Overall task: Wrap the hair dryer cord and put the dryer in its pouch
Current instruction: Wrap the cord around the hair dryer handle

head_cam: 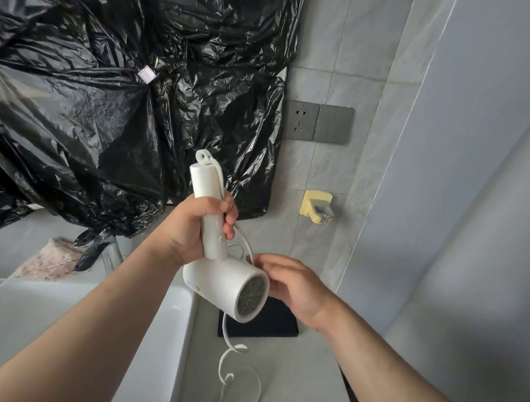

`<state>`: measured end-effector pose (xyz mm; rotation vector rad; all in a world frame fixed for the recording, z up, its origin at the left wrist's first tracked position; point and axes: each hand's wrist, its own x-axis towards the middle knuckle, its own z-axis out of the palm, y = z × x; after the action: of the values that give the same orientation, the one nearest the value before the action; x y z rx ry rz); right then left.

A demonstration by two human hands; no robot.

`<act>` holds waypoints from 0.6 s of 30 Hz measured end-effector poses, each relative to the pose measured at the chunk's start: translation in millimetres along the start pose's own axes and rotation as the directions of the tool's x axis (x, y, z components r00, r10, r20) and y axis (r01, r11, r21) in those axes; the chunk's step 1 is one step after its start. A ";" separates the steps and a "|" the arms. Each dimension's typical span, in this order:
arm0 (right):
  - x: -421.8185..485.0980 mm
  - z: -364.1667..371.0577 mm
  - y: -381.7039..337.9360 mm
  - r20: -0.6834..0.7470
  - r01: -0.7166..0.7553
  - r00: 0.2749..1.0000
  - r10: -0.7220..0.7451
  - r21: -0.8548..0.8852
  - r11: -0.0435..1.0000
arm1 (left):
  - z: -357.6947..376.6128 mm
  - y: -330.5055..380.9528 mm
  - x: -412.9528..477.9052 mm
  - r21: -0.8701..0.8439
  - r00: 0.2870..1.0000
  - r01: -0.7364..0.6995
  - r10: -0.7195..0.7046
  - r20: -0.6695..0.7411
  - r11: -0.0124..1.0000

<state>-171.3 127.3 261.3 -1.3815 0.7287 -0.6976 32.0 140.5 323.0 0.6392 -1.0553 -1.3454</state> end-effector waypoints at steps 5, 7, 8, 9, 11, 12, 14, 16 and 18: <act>-4.0 -2.4 -2.3 0.041 0.018 0.999 -0.016 -0.046 0.999 | -0.8 -1.5 -4.7 -0.022 1.000 0.009 -0.009 0.005 1.000; -6.5 -3.0 -2.5 0.025 0.011 1.000 -0.006 -0.201 0.980 | -2.4 -2.4 -5.2 -0.022 1.000 0.009 -0.009 0.001 1.000; -7.3 -4.5 -2.7 0.013 0.006 1.000 -0.001 -0.322 0.947 | -3.4 -3.0 -5.3 -0.023 1.000 0.010 -0.010 -0.002 1.000; -7.1 -7.5 -1.5 0.002 0.002 1.000 -0.001 -0.447 0.895 | -4.4 -3.6 -5.6 -0.016 1.000 0.013 -0.013 -0.001 1.000; -6.0 -14.4 0.7 -0.041 -0.011 0.999 -0.020 -0.640 0.768 | -5.1 -5.4 -6.5 0.035 0.999 0.026 -0.027 0.017 0.999; -5.4 -18.8 1.0 -0.080 -0.018 0.995 -0.054 -0.707 0.707 | -5.0 -6.8 -6.8 0.063 0.999 0.034 -0.035 0.030 0.997; -3.8 -26.6 0.2 -0.152 -0.014 0.972 -0.178 -0.795 0.607 | -4.2 -10.5 -7.3 0.101 0.997 0.046 -0.051 0.050 0.994; -4.0 -33.2 -1.5 -0.174 -0.024 0.954 -0.243 -0.856 0.517 | -2.5 -14.1 -7.6 0.137 0.996 0.055 -0.064 0.062 0.989; -5.0 -42.7 -0.8 -0.151 -0.072 0.947 -0.285 -0.960 0.270 | -1.2 -15.9 -8.5 0.163 0.995 0.057 -0.069 0.069 0.985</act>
<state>-208.4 105.5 260.2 -2.5359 1.4737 -0.5480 26.6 145.9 306.7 0.7527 -1.2214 -1.3564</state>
